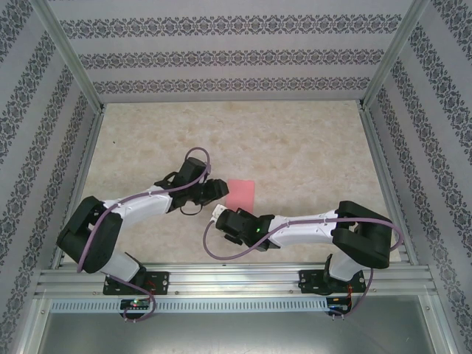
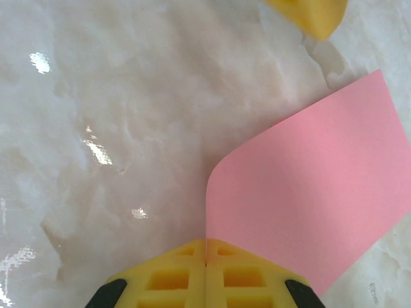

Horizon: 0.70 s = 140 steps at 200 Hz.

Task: Fold a paper plane with a square sheet of paper (fold left side to right side)
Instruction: Third fold the triangle at the center of the table.

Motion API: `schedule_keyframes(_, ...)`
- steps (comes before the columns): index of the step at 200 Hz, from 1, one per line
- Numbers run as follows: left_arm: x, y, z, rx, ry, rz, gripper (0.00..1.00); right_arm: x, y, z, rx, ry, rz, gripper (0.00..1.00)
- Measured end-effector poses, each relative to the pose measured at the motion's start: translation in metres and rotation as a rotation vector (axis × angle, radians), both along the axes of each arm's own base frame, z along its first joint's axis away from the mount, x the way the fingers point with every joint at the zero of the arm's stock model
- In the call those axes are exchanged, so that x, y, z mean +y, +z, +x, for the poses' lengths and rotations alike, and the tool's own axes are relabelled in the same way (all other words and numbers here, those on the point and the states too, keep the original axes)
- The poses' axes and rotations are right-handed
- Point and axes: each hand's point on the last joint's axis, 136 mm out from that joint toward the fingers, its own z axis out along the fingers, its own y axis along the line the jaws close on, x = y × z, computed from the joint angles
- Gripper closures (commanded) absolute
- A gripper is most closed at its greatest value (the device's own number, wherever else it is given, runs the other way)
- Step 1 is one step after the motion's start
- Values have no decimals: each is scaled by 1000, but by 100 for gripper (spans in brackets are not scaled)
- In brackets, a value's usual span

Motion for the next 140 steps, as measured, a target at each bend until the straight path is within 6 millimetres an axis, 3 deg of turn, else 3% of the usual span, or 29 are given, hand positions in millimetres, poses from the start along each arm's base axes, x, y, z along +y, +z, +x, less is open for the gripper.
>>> schedule_keyframes(23, -2, 5, 8, -7, -19, 4, 64, -1, -1, -1, 6, 2, 4, 100)
schedule_keyframes(53, -32, 15, 32, -20, -94, -55, 69, -2, -3, -2, 12, 3, 6, 100)
schedule_keyframes(80, -59, 11, 50, -20, -149, -68, 71, -3, -3, 0, 15, -4, 13, 100)
schedule_keyframes(104, -79, -2, 63, -18, -191, -54, 72, -3, -4, 0, 21, -4, 17, 100)
schedule_keyframes(140, -84, -40, 65, 41, -208, -9, 73, -4, -5, 1, 27, -7, 21, 100)
